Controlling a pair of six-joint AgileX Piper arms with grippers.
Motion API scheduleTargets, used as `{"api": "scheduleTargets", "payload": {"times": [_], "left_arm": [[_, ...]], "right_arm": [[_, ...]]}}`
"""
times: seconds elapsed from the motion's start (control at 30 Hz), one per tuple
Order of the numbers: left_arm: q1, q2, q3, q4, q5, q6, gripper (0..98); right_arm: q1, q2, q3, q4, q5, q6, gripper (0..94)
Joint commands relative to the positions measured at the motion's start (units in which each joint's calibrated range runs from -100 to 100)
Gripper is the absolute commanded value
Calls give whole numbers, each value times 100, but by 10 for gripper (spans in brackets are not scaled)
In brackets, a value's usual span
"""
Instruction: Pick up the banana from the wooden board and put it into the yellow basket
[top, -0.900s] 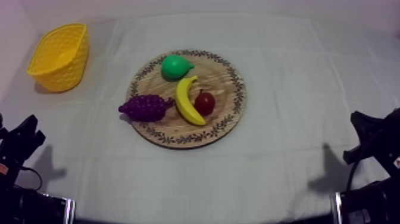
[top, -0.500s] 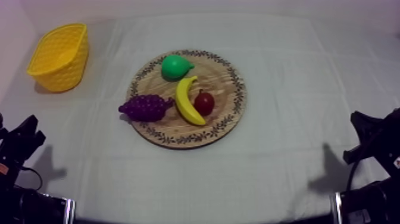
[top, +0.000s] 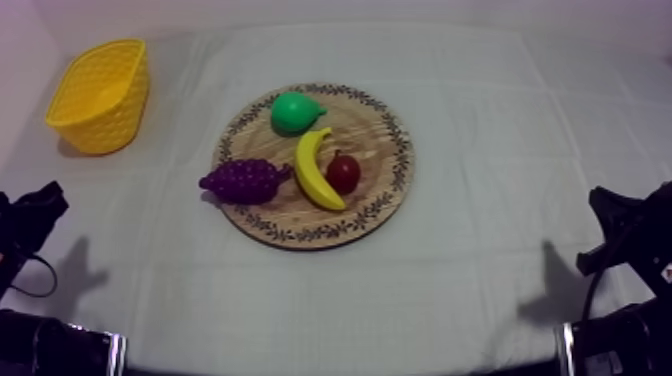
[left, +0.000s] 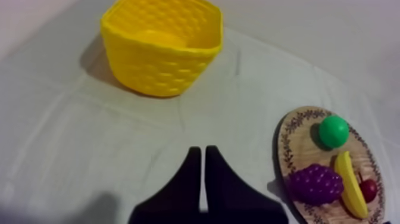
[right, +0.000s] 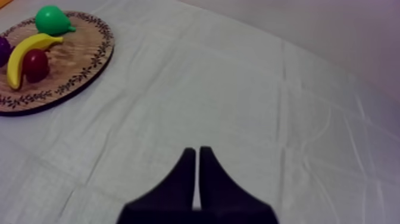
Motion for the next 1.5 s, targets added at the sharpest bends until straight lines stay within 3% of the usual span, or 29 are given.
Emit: {"api": "scheduleTargets", "payload": {"times": [0.0,0.33,0.67,1.1,1.47], "left_arm": [[6,1120,-759,4,226,22,0],[77,4091,-3244,57,1372,84,0],[348,6642,-5396,34,2941,69,0],[1765,8105,-6510,49,3387,835,0],[2809,9007,-7563,242,3537,1055,0]], "right_arm": [[2,-1,4,0,-1,-4,4],[2,-1,4,0,-1,-3,4],[2,-1,4,0,-1,-1,4],[2,-1,4,0,-1,-3,4],[2,-1,4,0,-1,1,4]]}}
